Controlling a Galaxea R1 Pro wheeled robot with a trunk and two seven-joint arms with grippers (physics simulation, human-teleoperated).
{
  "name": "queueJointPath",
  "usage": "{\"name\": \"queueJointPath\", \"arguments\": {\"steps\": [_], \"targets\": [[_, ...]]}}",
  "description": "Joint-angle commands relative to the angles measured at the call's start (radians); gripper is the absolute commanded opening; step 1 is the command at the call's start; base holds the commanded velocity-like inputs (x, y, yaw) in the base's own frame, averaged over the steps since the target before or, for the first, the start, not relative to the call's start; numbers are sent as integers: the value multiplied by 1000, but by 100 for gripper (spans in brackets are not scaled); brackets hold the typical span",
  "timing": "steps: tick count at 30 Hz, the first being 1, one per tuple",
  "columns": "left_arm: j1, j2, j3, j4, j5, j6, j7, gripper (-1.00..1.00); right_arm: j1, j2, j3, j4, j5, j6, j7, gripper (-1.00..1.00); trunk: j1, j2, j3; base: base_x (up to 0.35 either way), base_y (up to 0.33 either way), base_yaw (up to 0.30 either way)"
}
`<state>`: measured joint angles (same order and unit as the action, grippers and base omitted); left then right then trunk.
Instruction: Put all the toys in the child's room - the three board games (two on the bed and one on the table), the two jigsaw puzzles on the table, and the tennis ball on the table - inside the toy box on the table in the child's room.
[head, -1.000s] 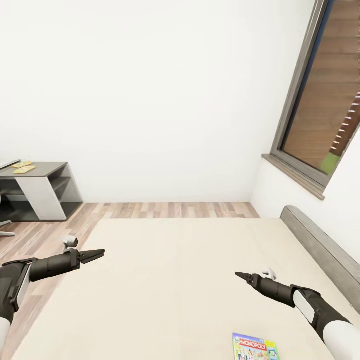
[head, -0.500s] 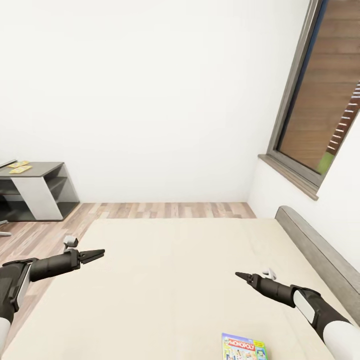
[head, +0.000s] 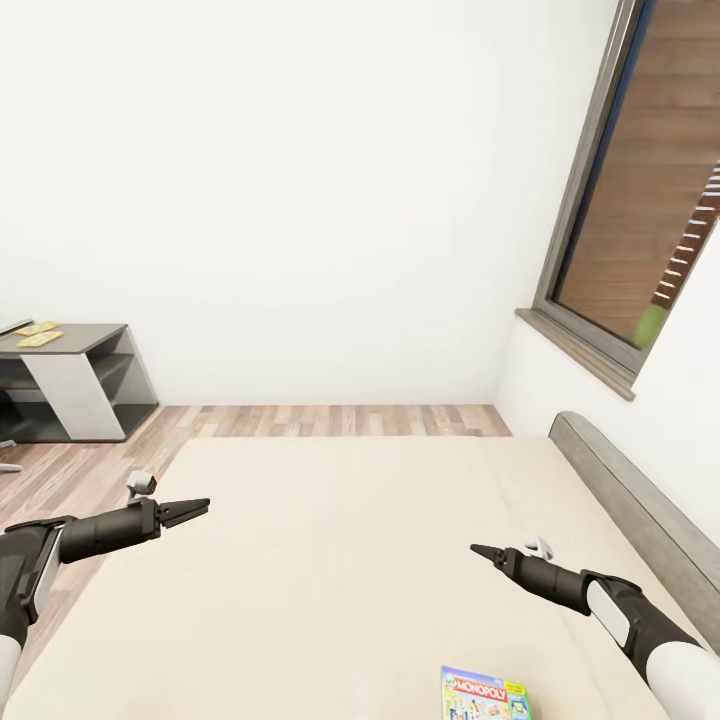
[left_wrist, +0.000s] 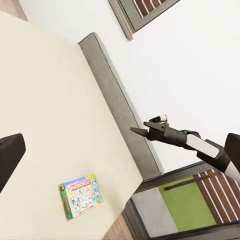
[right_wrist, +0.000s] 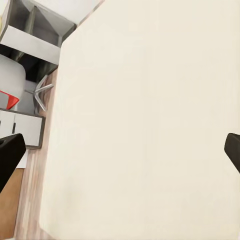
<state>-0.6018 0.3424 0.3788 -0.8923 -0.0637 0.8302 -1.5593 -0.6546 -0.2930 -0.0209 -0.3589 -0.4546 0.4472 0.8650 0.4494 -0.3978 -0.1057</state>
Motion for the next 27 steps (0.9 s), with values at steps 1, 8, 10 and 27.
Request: {"name": "queueJointPath", "arguments": {"steps": [1,8,10,27], "targets": [[-1,0,2,-1,-7,10,-7,100,-1,0,-2,0,-4,8,2,100,1,-2,-2,0,-3,0],[-1,0,2,-1,-7,10,-7,100,-1,0,-2,0,-4,8,2,100,1,-2,-2,0,-5,0],[-1,0,2,-1,-7,10,-7,100,-1,0,-2,0,-4,8,2,100,1,-2,-2,0,-54,0],[-1,0,2,-1,-7,10,-7,100,-2,0,-2,0,-4,8,2,100,1,-2,-2,0,-110,0]]}}
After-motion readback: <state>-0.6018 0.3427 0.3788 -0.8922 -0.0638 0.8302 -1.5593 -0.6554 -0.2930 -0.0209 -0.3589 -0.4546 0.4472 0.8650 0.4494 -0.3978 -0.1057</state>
